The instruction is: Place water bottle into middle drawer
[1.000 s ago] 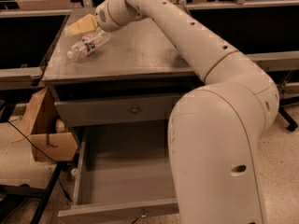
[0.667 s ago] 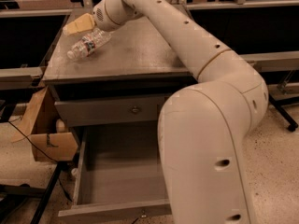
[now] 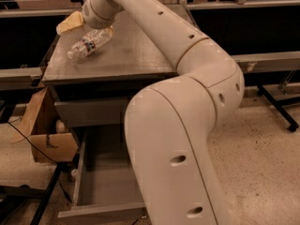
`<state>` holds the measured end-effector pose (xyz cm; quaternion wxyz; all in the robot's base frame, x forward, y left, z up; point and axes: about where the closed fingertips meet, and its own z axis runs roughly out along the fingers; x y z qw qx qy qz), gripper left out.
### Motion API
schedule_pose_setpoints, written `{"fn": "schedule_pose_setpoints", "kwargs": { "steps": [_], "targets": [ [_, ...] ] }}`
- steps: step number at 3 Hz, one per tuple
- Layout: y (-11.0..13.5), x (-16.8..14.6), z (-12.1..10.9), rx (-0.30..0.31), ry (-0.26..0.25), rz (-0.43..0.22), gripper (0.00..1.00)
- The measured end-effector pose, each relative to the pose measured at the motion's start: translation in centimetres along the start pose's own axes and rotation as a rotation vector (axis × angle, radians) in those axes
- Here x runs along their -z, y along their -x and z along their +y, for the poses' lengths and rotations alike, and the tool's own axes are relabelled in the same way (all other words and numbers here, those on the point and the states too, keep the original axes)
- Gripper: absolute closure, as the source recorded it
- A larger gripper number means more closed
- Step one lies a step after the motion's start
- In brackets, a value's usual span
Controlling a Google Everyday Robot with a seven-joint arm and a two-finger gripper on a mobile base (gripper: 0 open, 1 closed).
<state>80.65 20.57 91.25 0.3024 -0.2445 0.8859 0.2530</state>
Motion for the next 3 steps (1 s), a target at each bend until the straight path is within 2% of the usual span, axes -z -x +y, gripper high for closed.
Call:
{"fn": "schedule_pose_setpoints", "kwargs": {
  "steps": [1,2,3],
  "targets": [
    [-0.3,-0.1,-0.7,-0.092,-0.082,0.03,0.0],
    [-0.8,-0.3,-1.4,-0.166,-0.13,0.04,0.0],
    [-1.0,-1.3,-1.8,-0.193,-0.129,0.031,0.0]
  ]
}}
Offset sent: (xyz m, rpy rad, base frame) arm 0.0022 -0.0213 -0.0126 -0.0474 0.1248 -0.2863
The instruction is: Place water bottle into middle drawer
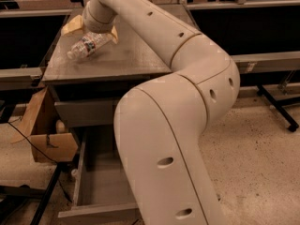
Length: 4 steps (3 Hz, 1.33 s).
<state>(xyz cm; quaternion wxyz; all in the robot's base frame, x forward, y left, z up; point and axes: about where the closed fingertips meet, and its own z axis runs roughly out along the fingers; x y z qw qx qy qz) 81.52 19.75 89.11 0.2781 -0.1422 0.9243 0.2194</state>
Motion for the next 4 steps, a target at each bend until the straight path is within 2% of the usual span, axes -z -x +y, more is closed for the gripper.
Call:
{"fn": "schedule_pose_setpoints", "kwargs": {
  "steps": [1,3,4],
  "targets": [
    [0.2,-1.1,0.4,0.005,-0.008,-0.008,0.0],
    [0.3,-2.6,1.5,0.029,-0.075,0.005,0.0],
    [0.1,-3.3,1.4,0.02,-0.102,0.015,0.0]
  ]
}}
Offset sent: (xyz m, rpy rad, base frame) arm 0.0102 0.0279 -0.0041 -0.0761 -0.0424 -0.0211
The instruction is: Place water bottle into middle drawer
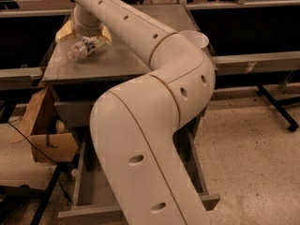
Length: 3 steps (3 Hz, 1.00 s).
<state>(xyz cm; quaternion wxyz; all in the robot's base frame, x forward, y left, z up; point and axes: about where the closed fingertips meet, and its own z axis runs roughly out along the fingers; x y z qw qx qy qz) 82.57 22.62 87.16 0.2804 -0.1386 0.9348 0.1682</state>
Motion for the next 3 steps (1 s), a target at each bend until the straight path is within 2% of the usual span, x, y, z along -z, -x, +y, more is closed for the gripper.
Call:
{"fn": "schedule_pose_setpoints", "kwargs": {
  "steps": [3],
  "targets": [
    [-0.5,-1.7,0.2,-0.028,-0.094,0.055,0.0]
  ]
}}
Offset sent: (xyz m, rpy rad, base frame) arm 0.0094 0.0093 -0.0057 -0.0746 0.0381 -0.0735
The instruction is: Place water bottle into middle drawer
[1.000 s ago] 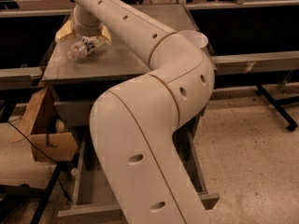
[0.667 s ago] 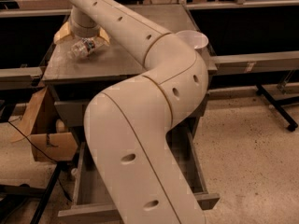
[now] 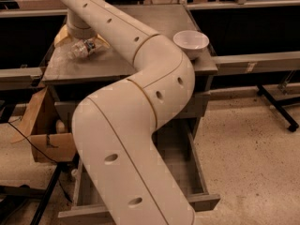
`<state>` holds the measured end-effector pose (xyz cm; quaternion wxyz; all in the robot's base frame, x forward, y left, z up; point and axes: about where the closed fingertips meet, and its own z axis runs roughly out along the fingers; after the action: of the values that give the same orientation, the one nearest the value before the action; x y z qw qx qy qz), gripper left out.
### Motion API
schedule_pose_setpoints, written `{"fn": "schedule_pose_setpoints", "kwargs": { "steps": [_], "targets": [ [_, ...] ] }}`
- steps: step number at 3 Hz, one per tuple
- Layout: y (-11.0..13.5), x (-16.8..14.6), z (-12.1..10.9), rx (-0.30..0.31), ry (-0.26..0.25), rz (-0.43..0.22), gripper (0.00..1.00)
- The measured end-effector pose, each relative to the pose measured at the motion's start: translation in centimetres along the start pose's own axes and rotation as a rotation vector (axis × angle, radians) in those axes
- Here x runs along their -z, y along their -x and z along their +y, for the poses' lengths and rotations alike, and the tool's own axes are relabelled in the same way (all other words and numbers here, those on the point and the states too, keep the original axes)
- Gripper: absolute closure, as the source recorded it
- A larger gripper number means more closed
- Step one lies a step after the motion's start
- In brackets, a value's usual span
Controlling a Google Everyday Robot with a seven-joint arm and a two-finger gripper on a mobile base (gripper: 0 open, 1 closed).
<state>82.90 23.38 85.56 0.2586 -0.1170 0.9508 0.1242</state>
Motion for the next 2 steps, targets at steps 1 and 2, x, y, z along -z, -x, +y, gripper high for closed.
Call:
{"fn": "schedule_pose_setpoints", "kwargs": {
  "steps": [1,2],
  "targets": [
    [-0.24,-0.43,0.0,-0.003,-0.026,0.023,0.0],
    [-0.51,-0.76,-0.06,-0.006,-0.038,0.041,0.19]
  ]
}}
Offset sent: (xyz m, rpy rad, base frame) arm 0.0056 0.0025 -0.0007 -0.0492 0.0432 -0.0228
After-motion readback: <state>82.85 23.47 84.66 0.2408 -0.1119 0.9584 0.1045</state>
